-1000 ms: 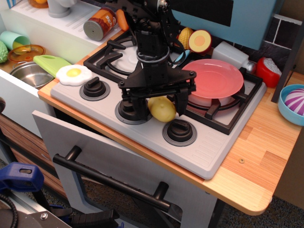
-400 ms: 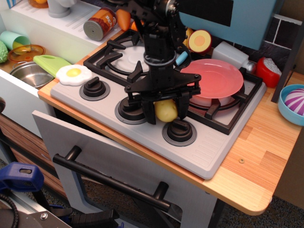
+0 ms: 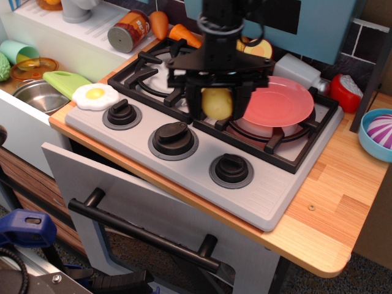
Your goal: Put potato on plate
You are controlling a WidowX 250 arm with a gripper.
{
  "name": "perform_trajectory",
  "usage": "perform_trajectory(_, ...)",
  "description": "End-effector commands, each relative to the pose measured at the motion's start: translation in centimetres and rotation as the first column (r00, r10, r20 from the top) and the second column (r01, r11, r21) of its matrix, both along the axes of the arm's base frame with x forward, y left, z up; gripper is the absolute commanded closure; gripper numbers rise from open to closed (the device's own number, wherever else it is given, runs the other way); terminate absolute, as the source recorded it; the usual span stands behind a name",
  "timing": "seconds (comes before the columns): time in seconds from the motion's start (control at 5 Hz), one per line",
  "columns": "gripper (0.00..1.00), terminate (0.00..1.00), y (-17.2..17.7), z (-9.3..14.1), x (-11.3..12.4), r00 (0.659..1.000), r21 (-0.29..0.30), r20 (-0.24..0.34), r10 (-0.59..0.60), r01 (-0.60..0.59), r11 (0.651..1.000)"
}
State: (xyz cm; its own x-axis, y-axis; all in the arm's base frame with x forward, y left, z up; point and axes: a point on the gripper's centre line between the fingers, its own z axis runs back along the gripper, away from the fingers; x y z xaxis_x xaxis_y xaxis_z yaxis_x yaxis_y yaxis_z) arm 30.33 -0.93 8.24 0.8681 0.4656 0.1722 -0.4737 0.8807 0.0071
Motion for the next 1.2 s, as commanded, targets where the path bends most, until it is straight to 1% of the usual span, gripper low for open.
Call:
perform_trajectory(0.0,1.00,0.00,-0.1,1.7,3.4,0.934,0.079,0.123,-0.336,0.328,0.941)
perform_trajectory(0.2,1.00,0.00,-0.2,0.1,6.3,0.820,0.086,0.129,-0.557,0.550,0.830)
perform_trajectory(0.4,1.00,0.00,-0.2,0.1,7.1,0.729,0.098,0.113,-0.676,0.668,0.737)
perform_trajectory(0.6,0.00,0.00,-0.2,0.0,7.1,0.728,0.104,0.146,-0.670,0.662,0.742)
perform_trajectory(1.0,0.00,0.00,-0.2,0.0,7.1,0.728,0.104,0.146,-0.670,0.662,0.742)
